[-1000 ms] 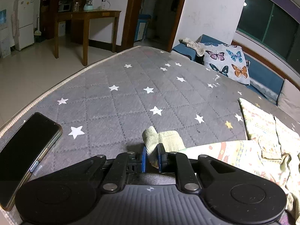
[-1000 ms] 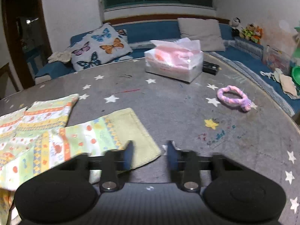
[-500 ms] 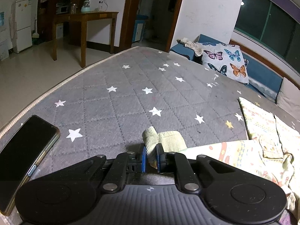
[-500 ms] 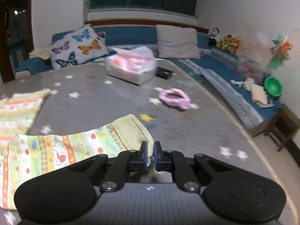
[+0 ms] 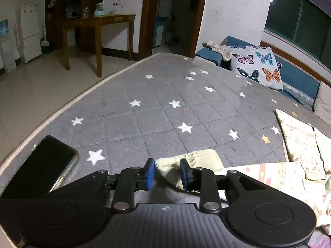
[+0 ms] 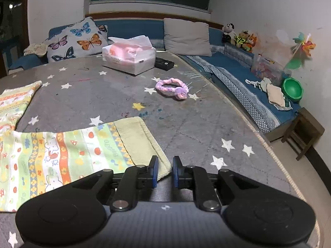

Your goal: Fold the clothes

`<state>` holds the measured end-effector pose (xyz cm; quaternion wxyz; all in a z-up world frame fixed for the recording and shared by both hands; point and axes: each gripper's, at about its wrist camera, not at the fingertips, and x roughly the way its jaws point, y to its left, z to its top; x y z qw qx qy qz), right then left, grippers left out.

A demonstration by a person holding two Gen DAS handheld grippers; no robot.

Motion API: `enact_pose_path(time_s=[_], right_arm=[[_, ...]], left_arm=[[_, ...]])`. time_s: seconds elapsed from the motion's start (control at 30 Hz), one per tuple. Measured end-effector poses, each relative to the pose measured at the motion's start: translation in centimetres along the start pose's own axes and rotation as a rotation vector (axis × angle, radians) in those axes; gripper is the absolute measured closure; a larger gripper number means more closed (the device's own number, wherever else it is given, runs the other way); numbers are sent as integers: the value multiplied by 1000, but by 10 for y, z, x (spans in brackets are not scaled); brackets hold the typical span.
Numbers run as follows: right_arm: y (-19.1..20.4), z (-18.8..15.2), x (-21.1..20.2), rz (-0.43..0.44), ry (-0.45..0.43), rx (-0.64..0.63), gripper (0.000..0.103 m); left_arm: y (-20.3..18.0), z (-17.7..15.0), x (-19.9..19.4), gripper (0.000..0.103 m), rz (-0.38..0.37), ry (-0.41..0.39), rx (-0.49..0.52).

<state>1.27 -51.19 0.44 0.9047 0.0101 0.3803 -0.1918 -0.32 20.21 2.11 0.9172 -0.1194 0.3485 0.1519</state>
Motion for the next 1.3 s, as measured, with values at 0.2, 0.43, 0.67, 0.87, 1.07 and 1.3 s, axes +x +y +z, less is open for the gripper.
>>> enact_pose_path(time_s=[0.2,0.43,0.67,0.87,1.07,1.3], right_arm=[[1,-2,-1,4,-2,0,86],[3,0,0,10,-2,-9,79],[2,0,2,8,-3,0,77],[1,-1,3,3,-4,3,73],[3,0,2,-1,-2,-6,73],[4,1,3,-6,0,-11,73]], left_arm=[[7,0,-14,73,-20,-24,-33],[-4,9,-22,71,-95,-33,46],[-35,15,8,57,-166,34,154],[-46,17,34,80,-203,111,203],[-26,16,21,103,-164,-11,94],[2,17,10,103,-172,-64,-29]])
